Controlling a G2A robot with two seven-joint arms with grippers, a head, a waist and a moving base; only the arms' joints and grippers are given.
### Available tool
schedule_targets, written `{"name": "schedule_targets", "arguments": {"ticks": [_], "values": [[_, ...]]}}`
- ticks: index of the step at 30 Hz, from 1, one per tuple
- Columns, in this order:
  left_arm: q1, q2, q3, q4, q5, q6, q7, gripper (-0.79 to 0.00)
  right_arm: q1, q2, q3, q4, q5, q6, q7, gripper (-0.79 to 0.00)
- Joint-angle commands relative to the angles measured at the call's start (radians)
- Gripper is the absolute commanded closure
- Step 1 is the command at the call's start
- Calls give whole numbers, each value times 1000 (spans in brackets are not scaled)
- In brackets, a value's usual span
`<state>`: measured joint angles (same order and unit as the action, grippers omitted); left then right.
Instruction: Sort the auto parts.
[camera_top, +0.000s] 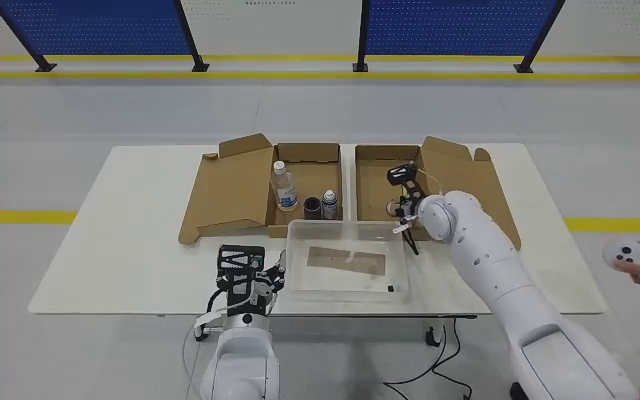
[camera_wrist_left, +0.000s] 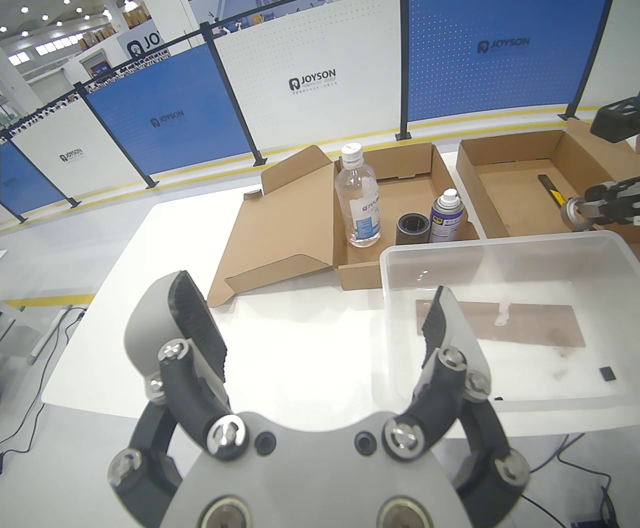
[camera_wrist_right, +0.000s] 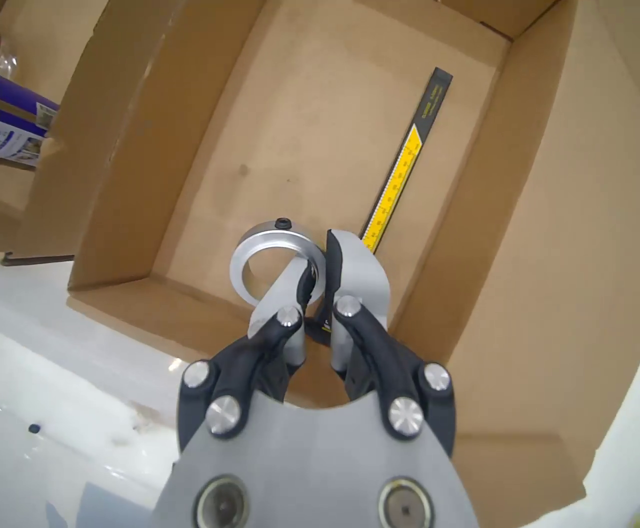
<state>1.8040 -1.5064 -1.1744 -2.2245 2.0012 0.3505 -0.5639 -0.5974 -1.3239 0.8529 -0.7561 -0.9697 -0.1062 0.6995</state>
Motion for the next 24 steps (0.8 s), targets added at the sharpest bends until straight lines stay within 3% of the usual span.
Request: {"name": "schedule_targets", "arguments": {"ticks": [1,13,21,22,23,24], "values": [[0,0,0,0,0,0,0,-785,14,-12,-15,33,7,-12,-4,-58],[0,0,0,0,0,0,0,-785,70,-65,-61,155,33,-68,-40,-157],[0,0,0,0,0,0,0,-785,78,-54,10,160,102,-81,-156,-246],[0,0,0,0,0,0,0,-785,75,-48,26,147,108,-82,-177,-299],[0,0,0,0,0,0,0,-785,69,-41,42,133,110,-80,-193,-643],[0,0,0,0,0,0,0,-785,63,-33,57,115,108,-76,-201,-785]]}}
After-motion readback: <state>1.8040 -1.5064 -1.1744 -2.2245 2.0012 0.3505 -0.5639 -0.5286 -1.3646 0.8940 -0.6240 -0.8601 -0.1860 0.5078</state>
